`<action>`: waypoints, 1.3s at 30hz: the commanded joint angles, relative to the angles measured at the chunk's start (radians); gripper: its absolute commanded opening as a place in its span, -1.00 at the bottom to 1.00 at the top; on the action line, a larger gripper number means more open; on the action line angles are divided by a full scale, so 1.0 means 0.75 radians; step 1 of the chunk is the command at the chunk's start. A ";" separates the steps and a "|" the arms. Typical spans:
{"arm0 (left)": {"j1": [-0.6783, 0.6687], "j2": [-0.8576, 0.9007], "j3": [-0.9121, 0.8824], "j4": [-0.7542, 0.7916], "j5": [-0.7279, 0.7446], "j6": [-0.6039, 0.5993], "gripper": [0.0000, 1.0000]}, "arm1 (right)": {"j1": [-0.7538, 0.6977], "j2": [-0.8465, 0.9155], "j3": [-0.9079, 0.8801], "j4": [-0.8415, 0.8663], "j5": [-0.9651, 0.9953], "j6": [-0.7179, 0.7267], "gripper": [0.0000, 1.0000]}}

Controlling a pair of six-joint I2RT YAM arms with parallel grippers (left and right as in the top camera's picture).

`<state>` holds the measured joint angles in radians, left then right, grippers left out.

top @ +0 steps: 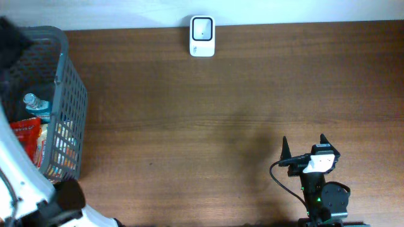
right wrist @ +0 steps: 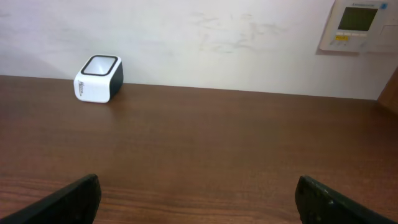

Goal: Scan the item barcode
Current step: 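Reach left gripper into grey basket and grasp blue Listerine bottle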

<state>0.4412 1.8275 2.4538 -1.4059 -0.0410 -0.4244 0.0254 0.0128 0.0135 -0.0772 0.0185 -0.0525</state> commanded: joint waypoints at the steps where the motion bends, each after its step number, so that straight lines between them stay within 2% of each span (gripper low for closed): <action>1: 0.148 0.047 0.045 -0.018 0.216 -0.115 0.98 | -0.008 -0.009 -0.011 -0.005 0.012 0.011 0.97; 4: 0.197 0.108 0.045 -0.148 0.148 -0.139 0.98 | -0.008 -0.009 -0.011 -0.005 0.012 0.011 0.97; 7: 0.226 0.201 0.045 -0.282 0.007 -0.257 0.98 | -0.008 -0.009 -0.011 -0.005 0.013 0.011 0.97; 11: 0.223 0.342 0.045 -0.352 -0.005 -0.253 0.99 | -0.008 -0.009 -0.011 -0.005 0.012 0.011 0.97; 17: 0.217 0.517 0.045 -0.329 0.062 -0.253 0.98 | -0.008 -0.009 -0.011 -0.005 0.012 0.011 0.97; 26: 0.118 0.714 0.045 -0.292 0.054 -0.254 0.99 | -0.008 -0.009 -0.011 -0.005 0.012 0.011 0.97; 29: 0.111 0.735 0.045 -0.290 0.026 -0.288 0.95 | -0.008 -0.009 -0.011 -0.005 0.013 0.011 0.97; 34: 0.114 0.735 0.045 -0.319 -0.047 -0.288 0.73 | -0.008 -0.009 -0.011 -0.005 0.012 0.011 0.97; 39: 0.113 0.734 0.045 -0.377 -0.045 -0.343 0.75 | -0.008 -0.009 -0.011 -0.005 0.012 0.011 0.97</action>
<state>0.5312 2.3249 2.4779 -1.6855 -0.0578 -0.6518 0.0254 0.0128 0.0135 -0.0772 0.0189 -0.0521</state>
